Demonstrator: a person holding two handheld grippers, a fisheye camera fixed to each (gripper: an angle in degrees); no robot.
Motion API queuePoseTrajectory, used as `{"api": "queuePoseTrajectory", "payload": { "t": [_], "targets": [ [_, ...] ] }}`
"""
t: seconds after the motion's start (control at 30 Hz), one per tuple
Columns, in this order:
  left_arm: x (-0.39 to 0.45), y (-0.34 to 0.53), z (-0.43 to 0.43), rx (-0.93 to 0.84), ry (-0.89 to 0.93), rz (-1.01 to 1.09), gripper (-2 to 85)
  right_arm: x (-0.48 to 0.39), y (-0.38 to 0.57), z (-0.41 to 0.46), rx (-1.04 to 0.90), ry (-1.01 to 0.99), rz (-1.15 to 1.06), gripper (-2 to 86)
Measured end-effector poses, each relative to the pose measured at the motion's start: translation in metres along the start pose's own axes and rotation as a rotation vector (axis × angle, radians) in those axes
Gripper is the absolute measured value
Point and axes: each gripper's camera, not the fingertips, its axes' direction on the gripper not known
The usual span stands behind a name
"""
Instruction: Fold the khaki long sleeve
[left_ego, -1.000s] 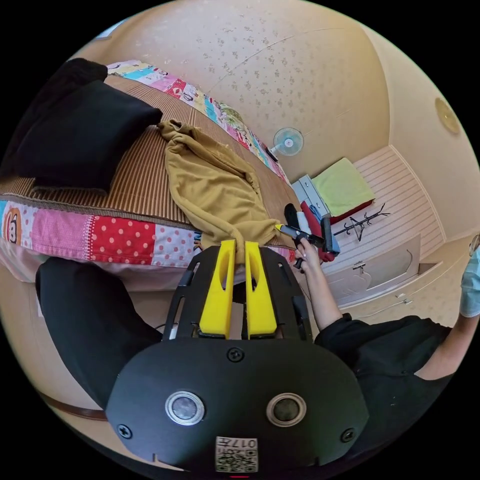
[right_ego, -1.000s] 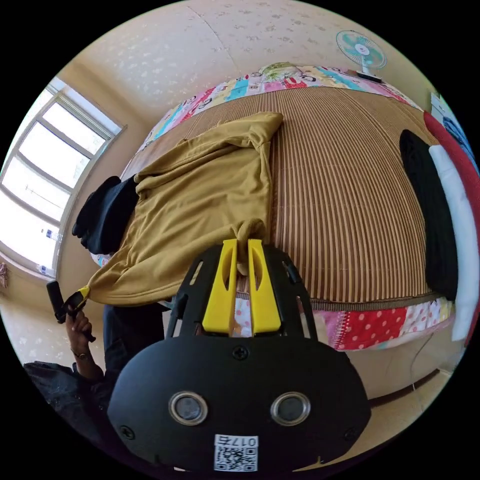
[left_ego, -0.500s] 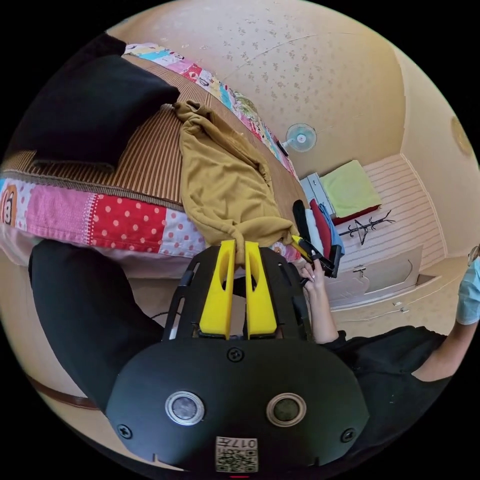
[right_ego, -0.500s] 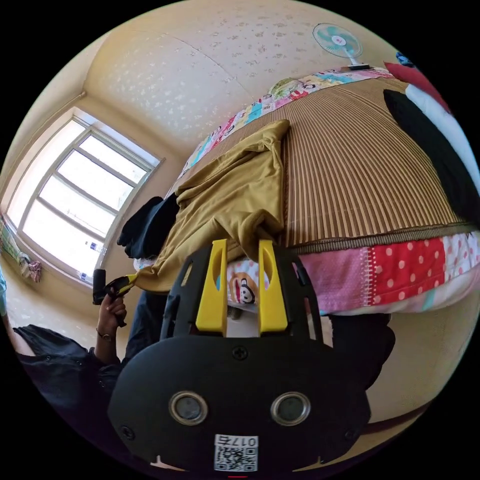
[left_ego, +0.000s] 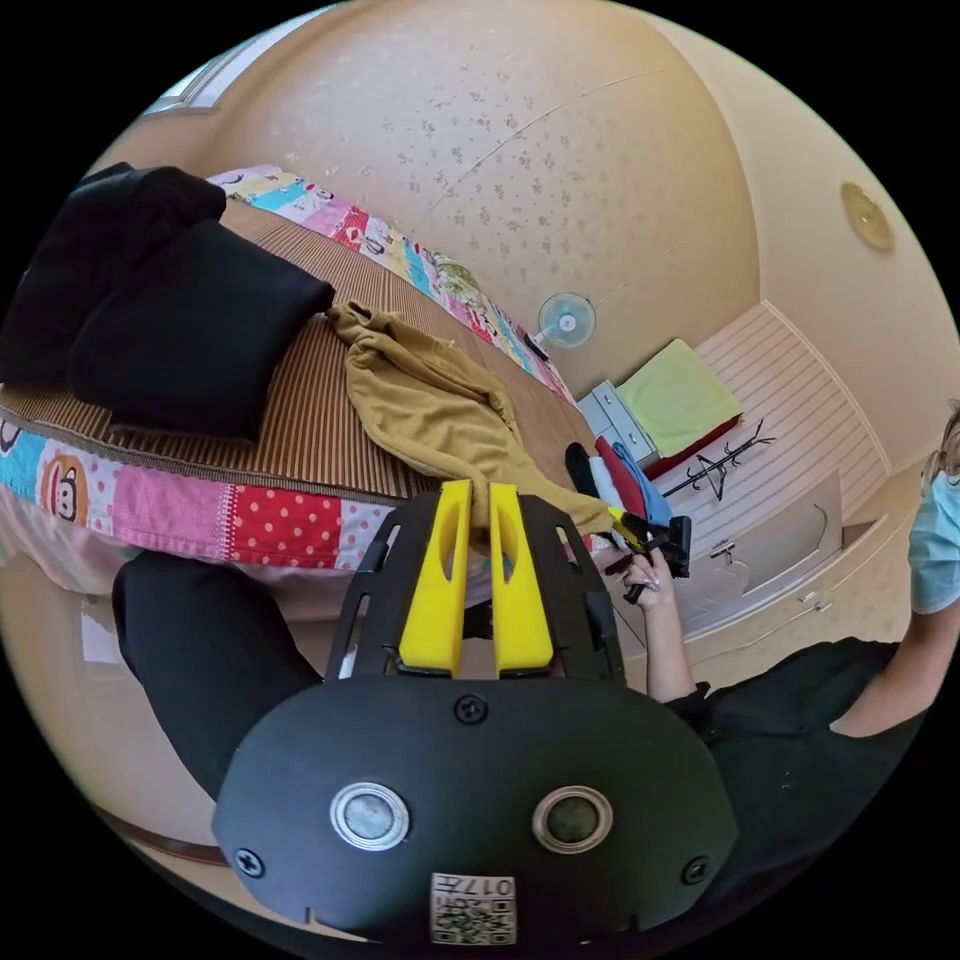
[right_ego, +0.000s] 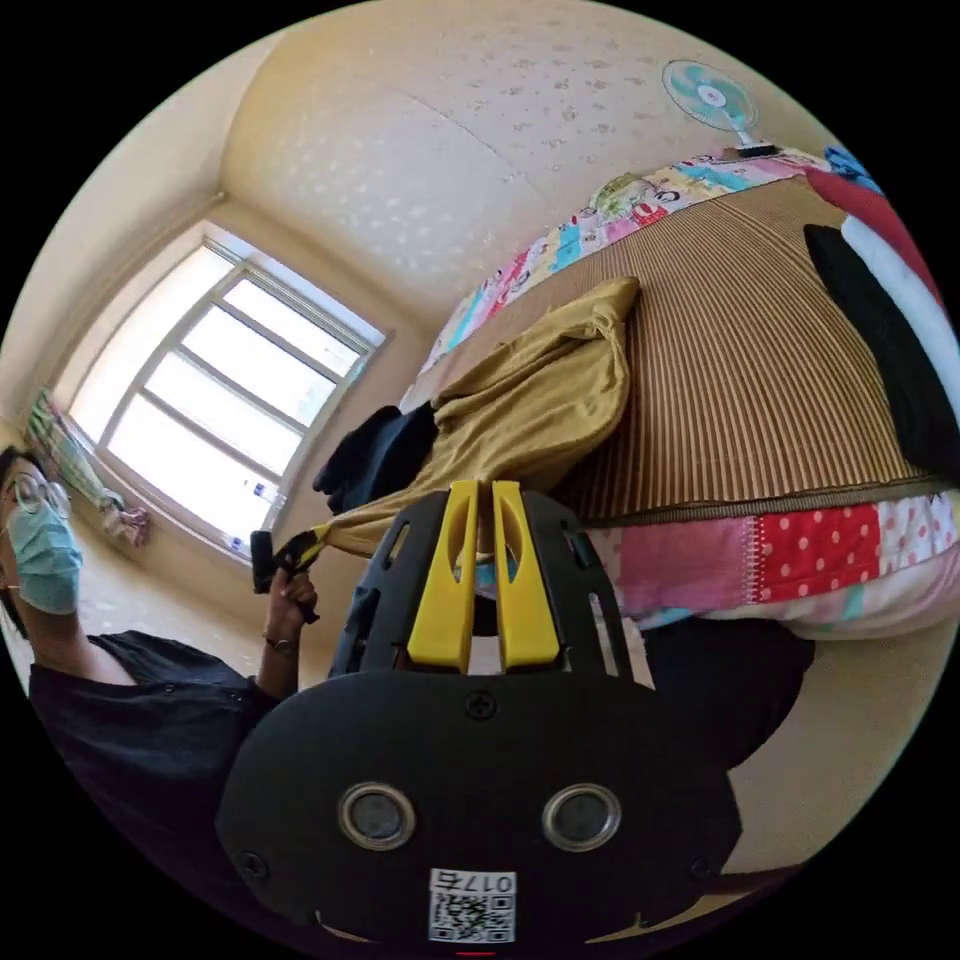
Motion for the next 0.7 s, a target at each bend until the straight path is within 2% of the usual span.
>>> {"api": "queuePoseTrajectory", "payload": {
  "t": [0.1, 0.23, 0.47, 0.53, 0.63, 0.7],
  "targets": [
    [0.005, 0.003, -0.028, 0.070, 0.061, 0.027, 3.9, 0.010, 0.019, -0.049, 0.120, -0.161, -0.021, 2.7],
    [0.023, 0.011, -0.059, 0.165, 0.143, 0.100, 3.5, -0.004, 0.041, -0.082, 0.151, -0.245, -0.126, 2.7],
    [0.053, 0.031, -0.087, 0.303, 0.154, 0.187, 0.0, -0.031, 0.054, -0.099, 0.210, -0.341, -0.267, 2.7],
    [0.054, 0.032, -0.082, 0.297, 0.108, 0.198, -0.4, -0.033, 0.052, -0.100, 0.220, -0.295, -0.275, 2.7],
    [0.039, 0.028, -0.052, 0.181, 0.037, 0.086, -0.7, -0.024, 0.040, -0.075, 0.131, -0.006, -0.154, 2.6],
    [0.031, 0.030, -0.033, 0.141, 0.047, 0.065, -0.8, -0.019, 0.038, -0.059, 0.092, 0.036, -0.130, 2.6]
  ]
}}
